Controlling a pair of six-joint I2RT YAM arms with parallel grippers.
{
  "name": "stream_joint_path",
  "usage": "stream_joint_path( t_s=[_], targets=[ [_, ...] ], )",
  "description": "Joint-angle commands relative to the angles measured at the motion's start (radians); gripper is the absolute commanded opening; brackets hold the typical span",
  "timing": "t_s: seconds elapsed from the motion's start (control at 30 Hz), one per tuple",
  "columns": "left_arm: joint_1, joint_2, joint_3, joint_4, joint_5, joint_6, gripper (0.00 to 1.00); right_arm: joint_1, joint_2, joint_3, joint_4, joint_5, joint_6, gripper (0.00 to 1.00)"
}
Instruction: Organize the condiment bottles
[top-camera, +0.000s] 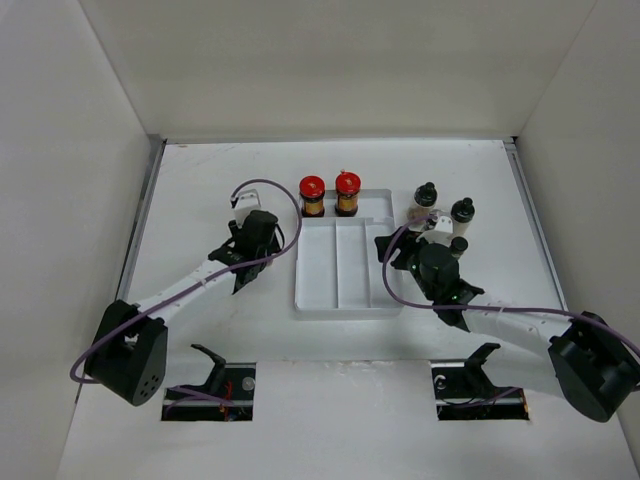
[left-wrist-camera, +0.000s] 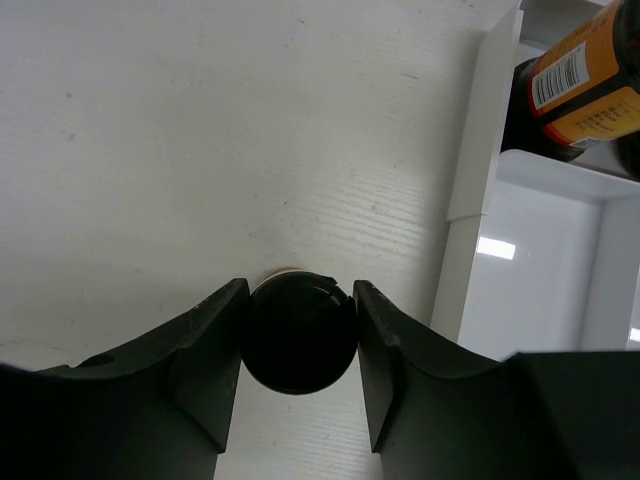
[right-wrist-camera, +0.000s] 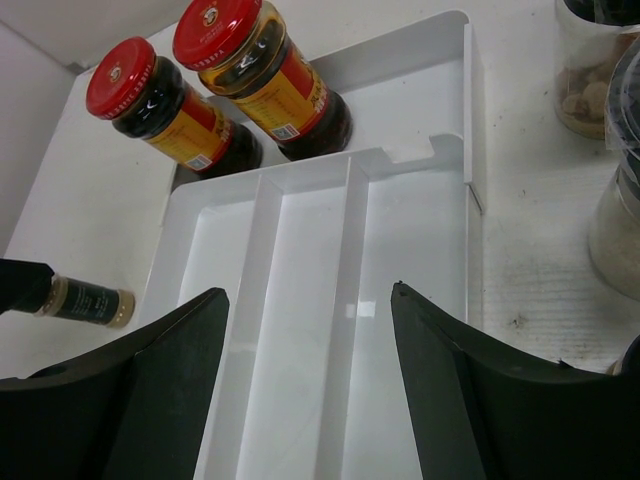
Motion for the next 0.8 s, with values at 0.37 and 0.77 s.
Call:
stream_joint_path(
  t_s=[0.37,0.77],
  targets=[
    [-0.201,0.034,0.352,0.034,-0.052,0.094,0.26,0.011,0.022,0.044,0.042,-0.01,-0.001,0.73],
    [-0.214,0.263,0.406,0.133,0.015,0.088,0.26,0.011,0.015,0.04,0.042,-0.01,-0.001,0.73]
  ],
)
